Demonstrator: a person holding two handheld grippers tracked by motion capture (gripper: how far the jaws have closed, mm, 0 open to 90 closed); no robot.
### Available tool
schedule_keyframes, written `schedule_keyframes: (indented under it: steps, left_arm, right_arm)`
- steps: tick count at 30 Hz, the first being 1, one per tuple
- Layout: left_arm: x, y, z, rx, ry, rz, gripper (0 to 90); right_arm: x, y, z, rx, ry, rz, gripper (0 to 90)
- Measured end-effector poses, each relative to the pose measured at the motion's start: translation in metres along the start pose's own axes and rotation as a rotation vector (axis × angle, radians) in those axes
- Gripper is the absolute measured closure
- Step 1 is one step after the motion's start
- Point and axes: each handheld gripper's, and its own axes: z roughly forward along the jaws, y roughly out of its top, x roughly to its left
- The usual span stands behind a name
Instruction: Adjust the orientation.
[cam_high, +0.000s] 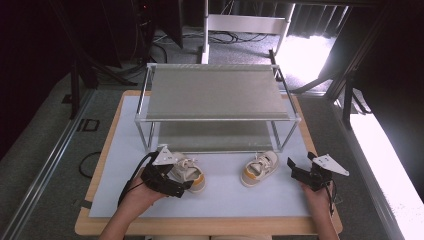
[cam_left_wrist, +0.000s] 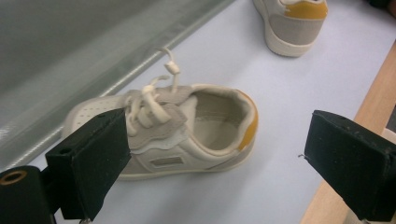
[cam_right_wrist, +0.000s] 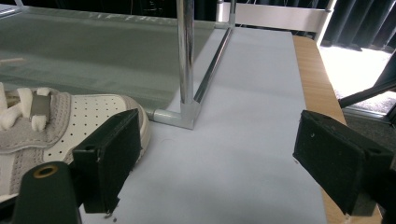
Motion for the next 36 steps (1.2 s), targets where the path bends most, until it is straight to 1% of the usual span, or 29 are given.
schedule_keyframes:
  steps: [1,2,3,5,6,7,9,10,11,12,13,14,15,16,18,19,21,22,23,25,26,27,28,29,31,32,33,34,36]
  left_arm:
    - [0.000,0.000,0.000,0.000,0.000,0.000,9.5]
    - [-0.001,0.001,0.001,0.008,-0.013,0.002,9.5]
    - [-0.001,0.003,0.002,0.020,-0.028,0.005,15.0]
    - [-0.004,0.006,0.005,0.048,-0.032,0.022,16.4]
    - [-0.006,0.009,0.009,0.085,-0.041,0.045,21.4]
    - [-0.006,0.009,0.009,0.085,-0.041,0.045,22.6]
    - [-0.010,0.012,0.013,0.114,-0.047,0.071,22.7]
    - [-0.012,0.014,0.014,0.132,-0.053,0.094,29.2]
    - [-0.013,0.015,0.016,0.135,-0.057,0.106,30.8]
    - [-0.015,0.017,0.019,0.155,-0.074,0.120,32.1]
    - [-0.015,0.017,0.019,0.155,-0.074,0.120,35.4]
    - [-0.019,0.020,0.024,0.182,-0.085,0.140,36.9]
    - [-0.019,0.020,0.024,0.182,-0.085,0.140,38.2]
    - [-0.020,0.022,0.027,0.198,-0.095,0.145,38.2]
    - [-0.020,0.024,0.032,0.233,-0.101,0.152,42.5]
    - [-0.020,0.026,0.036,0.254,-0.098,0.146,42.6]
    - [-0.019,0.027,0.039,0.264,-0.100,0.138,44.3]
    - [-0.018,0.029,0.042,0.280,-0.104,0.132,46.8]
    - [-0.018,0.029,0.042,0.280,-0.104,0.132,49.8]
    - [-0.015,0.032,0.046,0.294,-0.109,0.114,50.3]
    - [-0.013,0.033,0.047,0.308,-0.115,0.108,53.6]
    - [-0.013,0.034,0.049,0.316,-0.118,0.098,53.6]
    - [-0.012,0.035,0.051,0.336,-0.124,0.091,53.6]
    - [-0.012,0.036,0.053,0.352,-0.118,0.085,53.6]
    - [-0.012,0.038,0.058,0.381,-0.088,0.085,56.2]
    - [-0.012,0.038,0.059,0.388,-0.090,0.085,56.2]
    - [-0.012,0.038,0.061,0.391,-0.091,0.082,59.1]
    - [-0.013,0.039,0.063,0.405,-0.094,0.083,59.1]
    - [-0.013,0.039,0.067,0.424,-0.115,0.084,60.4]
  right_arm:
    - [0.000,0.000,0.000,0.000,0.000,0.000,14.5]
    - [0.000,0.000,0.000,0.000,-0.001,0.000,14.5]
    - [0.000,0.000,0.000,0.001,-0.001,-0.001,14.5]
    - [0.000,0.000,0.000,0.002,-0.001,-0.001,14.6]
    - [0.000,0.000,0.000,0.002,-0.001,-0.001,14.6]
    - [0.000,0.000,0.000,0.002,0.000,-0.001,14.6]
    - [0.000,0.000,0.000,0.003,0.000,-0.001,14.6]
    - [0.000,0.000,0.000,0.003,0.001,-0.001,14.6]
    - [0.000,0.000,0.000,0.004,0.002,0.001,14.6]
    - [0.000,0.000,0.000,0.004,0.003,0.000,15.3]
    - [0.000,0.000,0.000,0.004,0.003,0.000,15.3]
    - [0.000,0.000,0.000,0.001,0.002,0.001,16.9]
    - [0.000,0.000,0.000,0.002,0.002,0.002,16.9]
    - [0.000,0.000,0.000,0.002,0.002,0.002,16.9]
    - [0.000,0.000,0.000,0.003,0.003,0.000,16.9]
    - [0.000,0.000,0.000,0.003,0.002,-0.001,17.0]
    - [0.000,0.000,0.000,0.004,0.003,-0.001,17.0]
    - [0.000,0.000,0.000,0.005,0.003,-0.004,17.0]
    - [0.000,0.000,0.000,0.006,0.003,-0.004,17.0]
    - [0.000,0.000,0.001,0.006,0.003,-0.005,17.0]
    - [0.000,0.000,0.001,0.007,0.003,-0.005,17.0]
    - [0.000,0.000,0.001,0.007,0.003,-0.005,17.0]
    - [0.000,0.000,0.001,0.007,0.003,-0.005,17.0]
    - [0.000,0.000,0.001,0.007,0.003,-0.005,17.0]
    - [0.000,0.000,0.001,0.007,0.004,-0.005,17.0]
    - [0.000,0.000,0.001,0.007,0.004,-0.005,17.0]
    - [0.000,0.000,0.001,0.008,0.004,-0.005,17.0]
    - [0.000,0.000,0.001,0.008,0.004,-0.005,17.0]
    - [0.000,0.000,0.001,0.008,0.005,-0.007,17.1]
